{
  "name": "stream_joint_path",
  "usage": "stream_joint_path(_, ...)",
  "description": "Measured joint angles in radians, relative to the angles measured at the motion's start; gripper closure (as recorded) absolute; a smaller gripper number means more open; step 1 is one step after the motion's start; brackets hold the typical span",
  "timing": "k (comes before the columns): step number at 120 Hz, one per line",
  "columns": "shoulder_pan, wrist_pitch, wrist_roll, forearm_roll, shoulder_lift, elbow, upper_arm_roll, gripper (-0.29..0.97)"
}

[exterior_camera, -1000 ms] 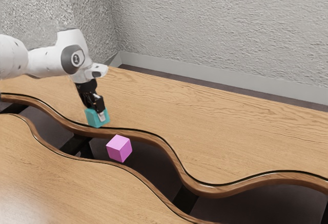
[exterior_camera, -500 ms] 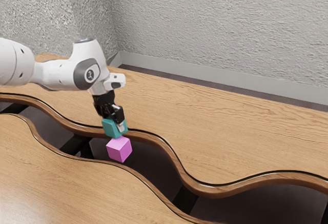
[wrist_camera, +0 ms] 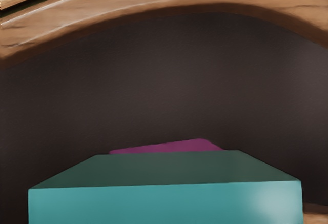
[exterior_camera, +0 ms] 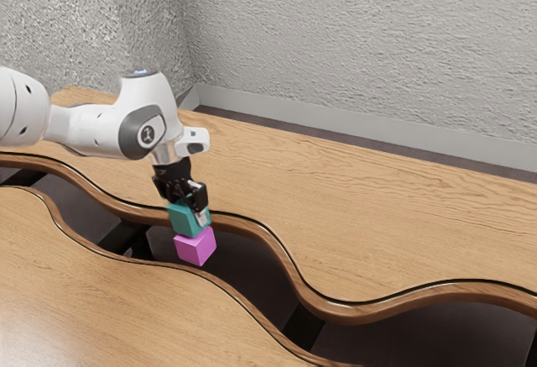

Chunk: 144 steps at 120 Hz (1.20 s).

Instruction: Pick up the blue block with one arm, and put the blue block on the pink block with one arm

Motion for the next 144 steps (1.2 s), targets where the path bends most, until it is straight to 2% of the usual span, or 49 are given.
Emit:
stream_joint_path(26, 0.000, 0.018, -0.029, 0.093, -0.038, -0.033, -0.029, 0.34)
stream_joint_path(49, 0.001, 0.089, -0.045, 0.137, -0.069, -0.096, -0.047, 0.34)
stream_joint_path(86, 0.004, 0.138, -0.124, 0.109, -0.135, -0.167, -0.056, 0.34)
stream_joint_path(144, 0.006, 0.157, -0.221, 0.108, -0.106, -0.166, -0.056, 0.34)
